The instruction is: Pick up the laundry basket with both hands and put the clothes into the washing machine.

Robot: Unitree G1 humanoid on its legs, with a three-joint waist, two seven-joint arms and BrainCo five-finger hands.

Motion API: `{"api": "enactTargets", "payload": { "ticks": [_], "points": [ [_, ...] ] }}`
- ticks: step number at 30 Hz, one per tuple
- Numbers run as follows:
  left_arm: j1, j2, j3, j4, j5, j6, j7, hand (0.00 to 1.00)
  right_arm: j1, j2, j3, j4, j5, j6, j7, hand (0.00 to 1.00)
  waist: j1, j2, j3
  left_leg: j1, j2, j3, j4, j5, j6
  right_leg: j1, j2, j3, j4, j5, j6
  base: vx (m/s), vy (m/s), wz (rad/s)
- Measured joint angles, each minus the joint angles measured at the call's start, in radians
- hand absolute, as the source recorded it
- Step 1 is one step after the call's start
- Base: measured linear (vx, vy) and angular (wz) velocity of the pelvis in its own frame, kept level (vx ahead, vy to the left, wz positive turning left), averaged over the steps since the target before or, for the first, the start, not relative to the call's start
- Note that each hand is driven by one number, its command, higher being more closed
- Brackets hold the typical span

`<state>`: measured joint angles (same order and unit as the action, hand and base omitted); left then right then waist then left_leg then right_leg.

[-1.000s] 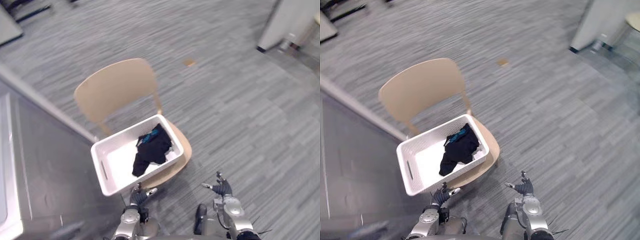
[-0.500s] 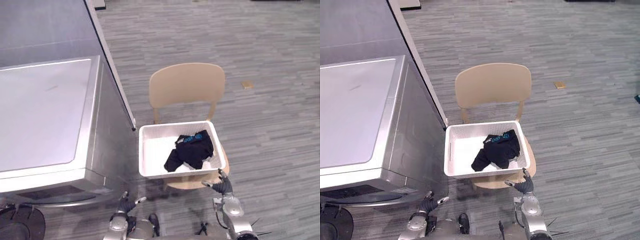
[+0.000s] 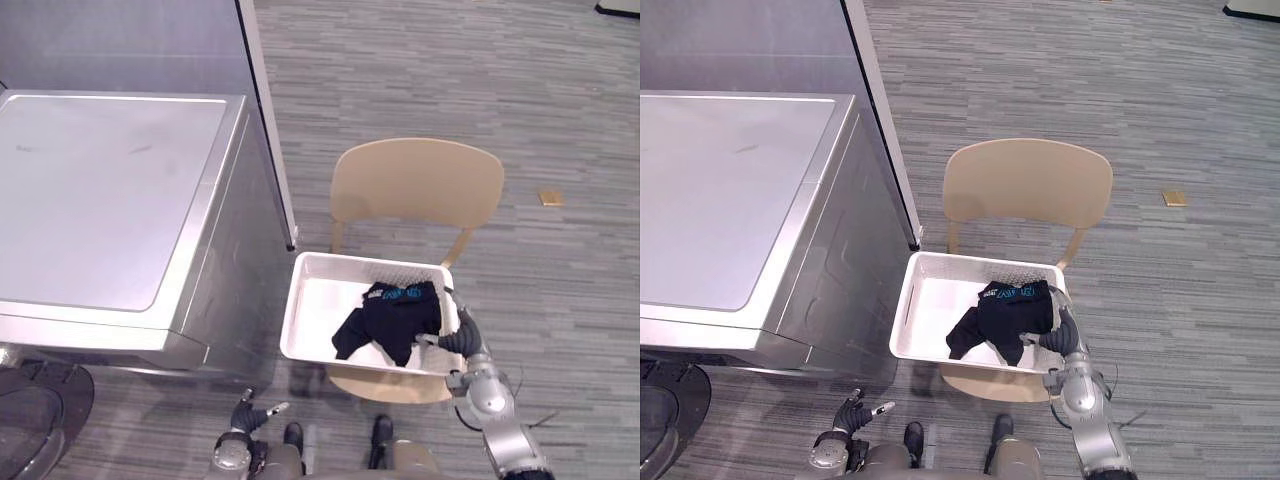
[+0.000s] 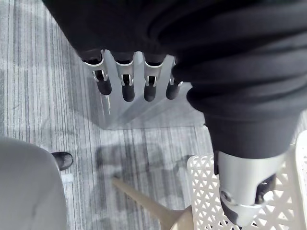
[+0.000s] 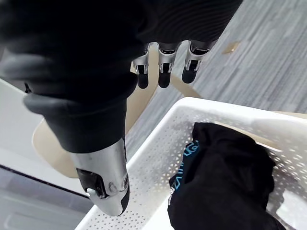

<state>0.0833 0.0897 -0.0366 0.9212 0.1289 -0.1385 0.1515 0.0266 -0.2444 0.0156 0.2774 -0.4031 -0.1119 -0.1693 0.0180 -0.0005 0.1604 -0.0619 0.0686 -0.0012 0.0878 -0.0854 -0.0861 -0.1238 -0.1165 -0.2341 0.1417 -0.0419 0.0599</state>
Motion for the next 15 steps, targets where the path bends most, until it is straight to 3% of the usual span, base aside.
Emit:
{"api": "enactTargets", "payload": {
  "ticks": [4,6,8,9,15],
  "points": [
    [-0.027,0.002,-0.001,-0.002,-0.001,-0.004,0.001,0.00,-0.202,-0.077,0.031,0.187,0.000,0.005,-0.002,0.00,0.005,0.031,0.052,-0.044,-0.014,-0.023,-0.003,0.032,0.008,-0.009,-0.006,-0.018,-0.043,0.037,0.002,-0.07,0.010,0.21],
    [-0.047,0.004,0.000,-0.010,-0.003,-0.010,0.002,0.00,-0.335,-0.114,0.051,0.300,0.000,0.007,-0.004,0.00,0.027,0.052,0.098,-0.100,-0.017,-0.039,-0.004,0.061,0.009,-0.054,-0.007,-0.040,-0.043,0.057,-0.008,-0.18,0.001,0.27],
    [-0.068,0.009,0.000,-0.010,-0.011,-0.017,0.003,0.00,-0.436,-0.136,0.076,0.391,0.001,0.008,-0.005,0.00,0.035,0.056,0.131,-0.146,-0.017,-0.054,-0.005,0.083,0.003,-0.092,-0.007,-0.050,-0.043,0.067,-0.019,-0.21,-0.022,0.21],
    [-0.087,0.013,0.000,-0.014,-0.020,-0.025,0.004,0.00,-0.505,-0.143,0.082,0.451,0.004,0.011,-0.006,0.00,0.055,0.061,0.162,-0.171,-0.012,-0.060,-0.015,0.101,0.003,-0.117,-0.004,-0.058,-0.043,0.078,-0.025,-0.20,-0.036,0.28],
    [-0.136,0.021,0.000,-0.020,-0.051,-0.027,0.007,0.00,-0.700,-0.184,0.167,0.627,0.021,0.027,-0.024,0.00,0.078,0.085,0.252,-0.223,-0.005,-0.081,-0.093,0.163,-0.003,-0.192,0.002,-0.070,-0.043,0.105,-0.036,-0.17,-0.029,0.12]
  ]
}}
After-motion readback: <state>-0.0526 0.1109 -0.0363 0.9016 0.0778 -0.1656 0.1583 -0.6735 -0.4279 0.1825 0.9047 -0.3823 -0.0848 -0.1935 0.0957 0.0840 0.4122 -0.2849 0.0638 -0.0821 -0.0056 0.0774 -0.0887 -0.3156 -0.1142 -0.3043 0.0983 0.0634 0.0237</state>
